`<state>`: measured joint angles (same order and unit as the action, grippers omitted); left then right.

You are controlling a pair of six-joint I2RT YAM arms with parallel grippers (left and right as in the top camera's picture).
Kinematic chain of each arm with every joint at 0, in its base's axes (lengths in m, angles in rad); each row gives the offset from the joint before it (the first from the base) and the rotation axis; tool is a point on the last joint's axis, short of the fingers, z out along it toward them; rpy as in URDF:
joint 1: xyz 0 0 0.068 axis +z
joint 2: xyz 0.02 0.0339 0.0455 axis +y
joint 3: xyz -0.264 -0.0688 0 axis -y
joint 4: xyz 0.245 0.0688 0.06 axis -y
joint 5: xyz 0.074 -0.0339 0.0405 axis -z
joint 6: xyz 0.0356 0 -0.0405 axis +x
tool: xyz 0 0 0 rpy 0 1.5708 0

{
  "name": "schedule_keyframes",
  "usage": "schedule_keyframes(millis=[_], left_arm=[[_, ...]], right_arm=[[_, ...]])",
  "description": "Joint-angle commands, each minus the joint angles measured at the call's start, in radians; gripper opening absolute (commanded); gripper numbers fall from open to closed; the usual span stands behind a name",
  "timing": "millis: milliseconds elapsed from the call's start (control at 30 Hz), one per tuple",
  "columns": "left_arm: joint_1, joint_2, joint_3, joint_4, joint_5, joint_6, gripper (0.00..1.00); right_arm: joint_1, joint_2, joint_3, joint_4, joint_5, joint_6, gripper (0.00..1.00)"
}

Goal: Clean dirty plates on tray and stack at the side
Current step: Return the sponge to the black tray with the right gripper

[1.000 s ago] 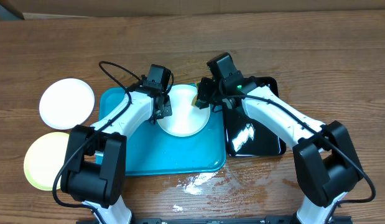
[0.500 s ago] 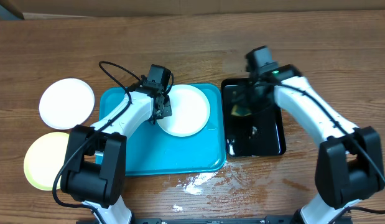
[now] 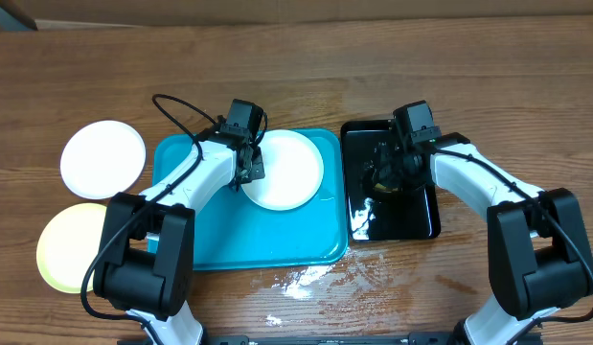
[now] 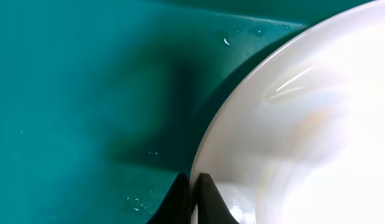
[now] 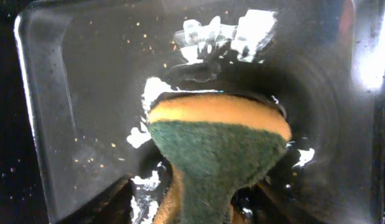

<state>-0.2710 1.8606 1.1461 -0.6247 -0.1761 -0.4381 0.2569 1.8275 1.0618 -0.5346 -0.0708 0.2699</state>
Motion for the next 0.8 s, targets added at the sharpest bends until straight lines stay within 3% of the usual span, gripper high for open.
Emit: schedule_keyframes(millis=[0, 333, 767], left_arm=[[0.012, -0.005, -0.006, 0.001, -0.044, 0.058, 0.04], [0.011, -0.171, -0.004, 0.002, -0.122, 0.073, 0.04], [-0.008, -0.238, -0.003, 0.008, -0.149, 0.111, 0.04]], right_arm=[[-0.004, -0.032, 0.032, -0.039, 0.010, -0.050, 0.65], [-0.004, -0.032, 0.227, -0.396, 0.009, -0.050, 0.77], [-0.039, -0.032, 0.316, -0.568, 0.000, -0.042, 0.86]])
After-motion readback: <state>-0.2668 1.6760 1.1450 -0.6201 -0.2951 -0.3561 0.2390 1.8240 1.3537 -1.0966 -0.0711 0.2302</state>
